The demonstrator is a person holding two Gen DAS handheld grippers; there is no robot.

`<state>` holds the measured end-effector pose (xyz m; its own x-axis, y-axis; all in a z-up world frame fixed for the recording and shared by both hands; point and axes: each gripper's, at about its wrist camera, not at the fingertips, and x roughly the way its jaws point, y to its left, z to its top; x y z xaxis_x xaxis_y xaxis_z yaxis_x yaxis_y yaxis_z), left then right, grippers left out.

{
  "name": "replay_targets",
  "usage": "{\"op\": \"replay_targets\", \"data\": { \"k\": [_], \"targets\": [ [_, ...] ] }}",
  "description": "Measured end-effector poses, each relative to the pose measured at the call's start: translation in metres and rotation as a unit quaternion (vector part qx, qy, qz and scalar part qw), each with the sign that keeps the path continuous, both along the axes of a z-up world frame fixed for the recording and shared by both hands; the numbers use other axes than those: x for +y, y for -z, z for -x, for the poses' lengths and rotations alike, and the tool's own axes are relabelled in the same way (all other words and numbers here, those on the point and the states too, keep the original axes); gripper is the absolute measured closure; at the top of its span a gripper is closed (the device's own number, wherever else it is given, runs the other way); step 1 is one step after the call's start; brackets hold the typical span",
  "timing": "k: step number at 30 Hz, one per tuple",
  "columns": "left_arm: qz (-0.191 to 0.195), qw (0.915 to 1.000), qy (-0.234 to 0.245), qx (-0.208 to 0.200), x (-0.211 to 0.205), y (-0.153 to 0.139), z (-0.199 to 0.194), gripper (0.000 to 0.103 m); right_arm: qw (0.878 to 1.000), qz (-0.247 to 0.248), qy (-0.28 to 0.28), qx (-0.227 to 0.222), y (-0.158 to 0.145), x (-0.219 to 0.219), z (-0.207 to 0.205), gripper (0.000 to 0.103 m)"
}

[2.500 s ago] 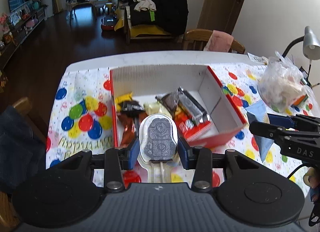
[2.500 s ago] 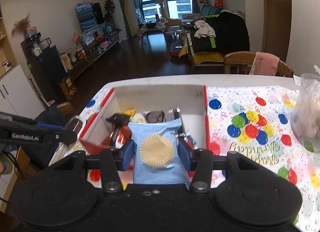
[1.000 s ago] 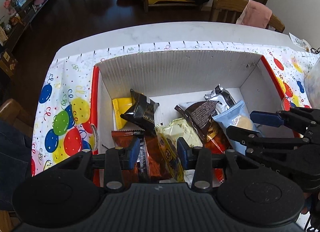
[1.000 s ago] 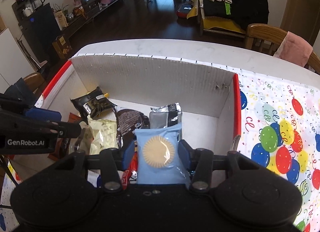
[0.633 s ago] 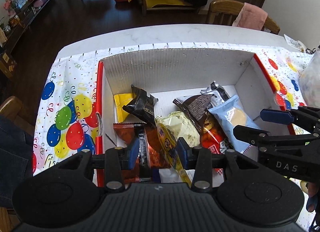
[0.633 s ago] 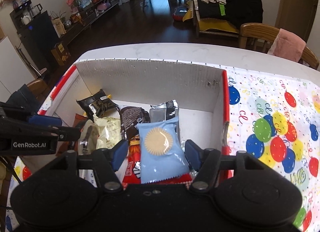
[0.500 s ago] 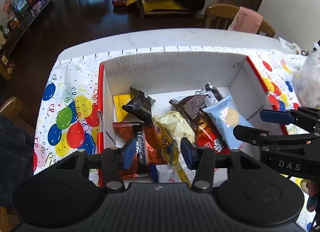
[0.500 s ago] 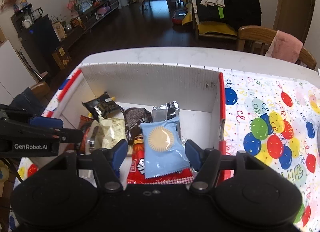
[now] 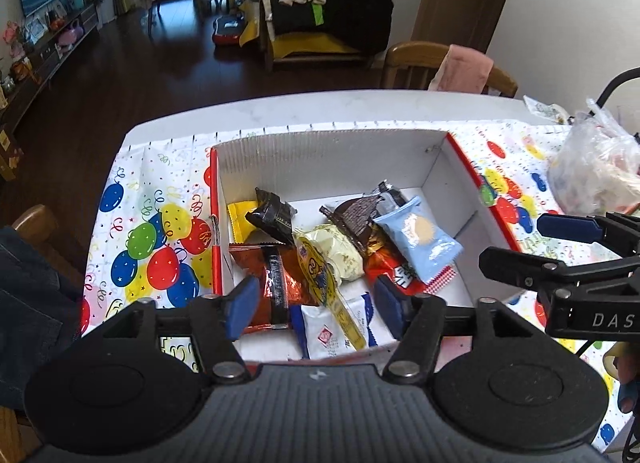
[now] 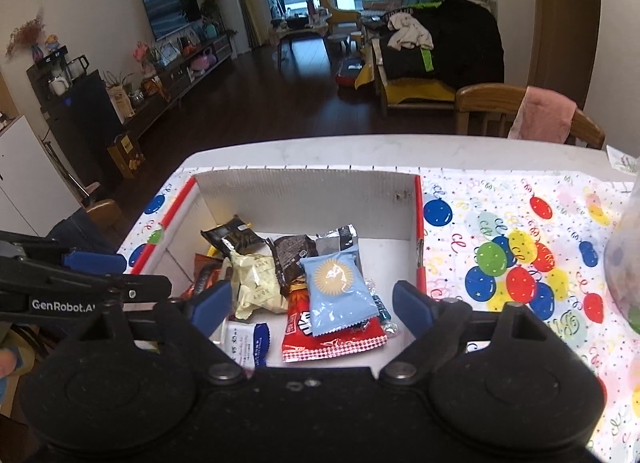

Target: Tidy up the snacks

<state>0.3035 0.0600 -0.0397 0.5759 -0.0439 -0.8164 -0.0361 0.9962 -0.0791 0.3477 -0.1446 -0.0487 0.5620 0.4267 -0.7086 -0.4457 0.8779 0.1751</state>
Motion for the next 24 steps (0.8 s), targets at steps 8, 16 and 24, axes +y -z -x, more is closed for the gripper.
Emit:
{"op": "replay_targets", "data": {
  "k": [8,16,24],
  "targets": [
    [0.002,0.9992,0.018,-0.035,-0.005,-0.022,0.033,0.034,0.999,-0.004,-0.001,-0.038,-0.020,-0.005,0.033,0.003],
    [0.014,0.9984,0.022,-0.051,-0.005,-0.036,0.060,0.028,0.998,-0.012,0.007,-0.063,-0.033,-0.009,0.060,0.000],
    [0.031,0.9967,0.025,-0.070,-0.007,-0.047,0.078,0.017,0.997,-0.028,0.018,-0.068,-0.040,-0.018,0.075,0.000]
  ]
}}
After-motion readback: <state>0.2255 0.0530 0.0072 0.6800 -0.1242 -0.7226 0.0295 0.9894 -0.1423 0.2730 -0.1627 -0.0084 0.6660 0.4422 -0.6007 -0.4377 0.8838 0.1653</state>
